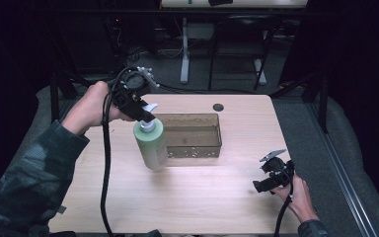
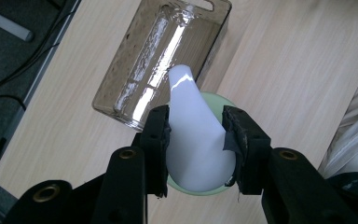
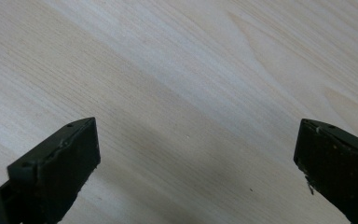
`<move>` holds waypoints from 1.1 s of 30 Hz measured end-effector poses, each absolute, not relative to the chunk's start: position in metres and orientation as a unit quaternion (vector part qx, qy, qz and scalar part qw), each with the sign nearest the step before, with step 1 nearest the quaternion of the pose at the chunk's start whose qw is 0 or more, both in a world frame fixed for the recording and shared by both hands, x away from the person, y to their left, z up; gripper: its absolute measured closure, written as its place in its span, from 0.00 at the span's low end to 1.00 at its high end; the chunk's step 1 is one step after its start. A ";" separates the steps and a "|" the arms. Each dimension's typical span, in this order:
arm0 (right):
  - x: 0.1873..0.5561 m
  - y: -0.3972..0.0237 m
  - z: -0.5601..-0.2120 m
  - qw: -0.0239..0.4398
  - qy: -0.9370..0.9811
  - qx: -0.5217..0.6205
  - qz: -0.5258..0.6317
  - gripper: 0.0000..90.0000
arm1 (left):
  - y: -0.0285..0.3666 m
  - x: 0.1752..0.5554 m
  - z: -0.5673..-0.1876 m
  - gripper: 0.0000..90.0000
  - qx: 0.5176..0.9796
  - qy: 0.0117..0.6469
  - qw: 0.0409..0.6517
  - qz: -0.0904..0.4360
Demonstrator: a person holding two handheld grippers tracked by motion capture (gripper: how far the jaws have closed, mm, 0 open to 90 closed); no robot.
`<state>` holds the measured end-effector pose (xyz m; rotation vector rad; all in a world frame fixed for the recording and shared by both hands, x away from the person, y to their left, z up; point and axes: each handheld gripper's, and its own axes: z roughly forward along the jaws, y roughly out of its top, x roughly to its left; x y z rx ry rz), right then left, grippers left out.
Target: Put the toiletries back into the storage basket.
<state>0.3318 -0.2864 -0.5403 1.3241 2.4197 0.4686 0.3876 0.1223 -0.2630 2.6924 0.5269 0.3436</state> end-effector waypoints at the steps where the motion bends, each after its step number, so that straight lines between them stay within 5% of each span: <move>1: 0.332 -0.286 -0.540 0.170 0.852 0.467 0.165 0.00 | 0.122 0.388 -0.262 0.70 0.957 0.186 0.184 0.123; 33: 0.332 -0.287 -0.541 0.175 0.854 0.464 0.158 0.00 | 0.125 0.400 -0.224 0.70 0.950 0.200 0.183 0.153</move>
